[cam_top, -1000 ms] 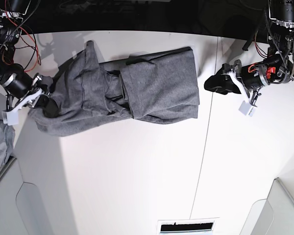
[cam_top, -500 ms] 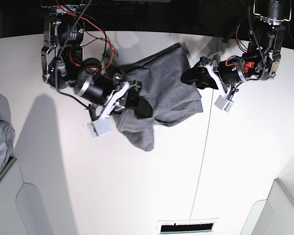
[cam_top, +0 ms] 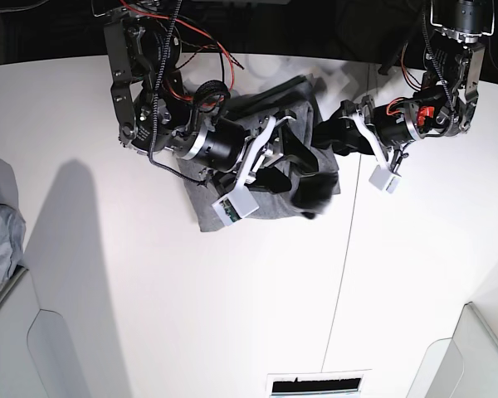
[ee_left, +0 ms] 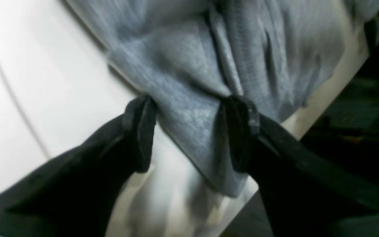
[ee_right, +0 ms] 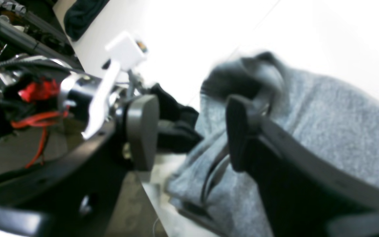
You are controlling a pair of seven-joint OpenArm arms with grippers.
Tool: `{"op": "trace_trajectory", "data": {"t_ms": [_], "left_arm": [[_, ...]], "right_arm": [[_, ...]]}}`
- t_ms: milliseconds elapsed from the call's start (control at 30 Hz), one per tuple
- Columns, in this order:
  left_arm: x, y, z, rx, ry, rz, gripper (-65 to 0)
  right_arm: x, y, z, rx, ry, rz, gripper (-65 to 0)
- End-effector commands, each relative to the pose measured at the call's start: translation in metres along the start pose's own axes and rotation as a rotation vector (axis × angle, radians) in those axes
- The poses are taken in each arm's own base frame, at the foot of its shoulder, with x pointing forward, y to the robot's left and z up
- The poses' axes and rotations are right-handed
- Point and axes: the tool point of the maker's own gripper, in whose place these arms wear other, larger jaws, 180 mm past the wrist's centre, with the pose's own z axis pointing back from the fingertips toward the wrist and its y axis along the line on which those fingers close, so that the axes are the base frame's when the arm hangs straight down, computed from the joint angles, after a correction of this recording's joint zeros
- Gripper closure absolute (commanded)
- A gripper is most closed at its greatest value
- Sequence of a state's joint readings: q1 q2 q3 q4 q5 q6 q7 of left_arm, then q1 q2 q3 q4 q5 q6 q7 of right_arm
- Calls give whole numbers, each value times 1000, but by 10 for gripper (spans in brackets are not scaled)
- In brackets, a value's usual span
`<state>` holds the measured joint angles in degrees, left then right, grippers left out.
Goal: Layout the t-shirt on the table in an organized manner, then fold the t-shirt properly
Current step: 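Push both shirt ends inward with both grippers, compacting the bundle, then grasp the folded shirt with both grippers and fold it over once more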
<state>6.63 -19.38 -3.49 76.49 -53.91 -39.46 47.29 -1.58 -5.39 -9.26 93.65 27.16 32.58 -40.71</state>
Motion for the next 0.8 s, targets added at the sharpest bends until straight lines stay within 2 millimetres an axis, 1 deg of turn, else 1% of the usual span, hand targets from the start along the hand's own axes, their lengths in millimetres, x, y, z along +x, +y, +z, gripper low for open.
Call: {"op": "trace_trajectory", "data": {"t_ms": [0, 133, 200, 267, 333, 400, 433, 467, 500, 567, 600, 633, 667, 733, 767], "left_arm": [[19, 2, 8, -3, -50, -13, -361], [30, 15, 26, 15, -92, 37, -361], [35, 18, 36, 8, -107, 58, -361], [39, 21, 45, -1, -109, 67, -361], [41, 22, 51, -7, -102, 68, -361], [42, 23, 55, -9, -97, 68, -361], [42, 23, 56, -10, -96, 68, -361], [42, 23, 56, -12, -95, 69, -361], [42, 22, 55, -15, -96, 71, -361], [41, 20, 54, -27, -97, 78, -360], [40, 18, 54, -38, -97, 85, -358], [36, 15, 54, -51, -87, 92, -331], [32, 10, 53, -68, -68, 93, -270], [28, -11, 52, -123, -40, 67, -88], [28, -22, 53, -140, -35, 33, -20]], "right_arm": [[19, 7, 0, 26, -60, 20, -330], [27, 3, 0, 18, -71, 38, -329], [36, -6, 2, -11, -78, 62, -329], [46, -22, 8, -60, -93, 78, -329], [55, -44, 18, -130, -111, 73, -329], [58, -67, 32, -200, -126, 56, -327], [58, -77, 40, -230, -133, 42, -315], [56, -88, 49, -260, -138, 30, -275], [54, -98, 57, -289, -140, 20, -212], [52, -117, 75, -344, -146, 6, -51], [51, -125, 83, -368, -148, 2, 0], [51, -132, 90, -389, -154, 0, 0], [52, -139, 97, -409, -161, 1, 0], [54, -149, 105, -431, -186, 5, 0], [55, -153, 107, -435, -200, 8, 0]]}}
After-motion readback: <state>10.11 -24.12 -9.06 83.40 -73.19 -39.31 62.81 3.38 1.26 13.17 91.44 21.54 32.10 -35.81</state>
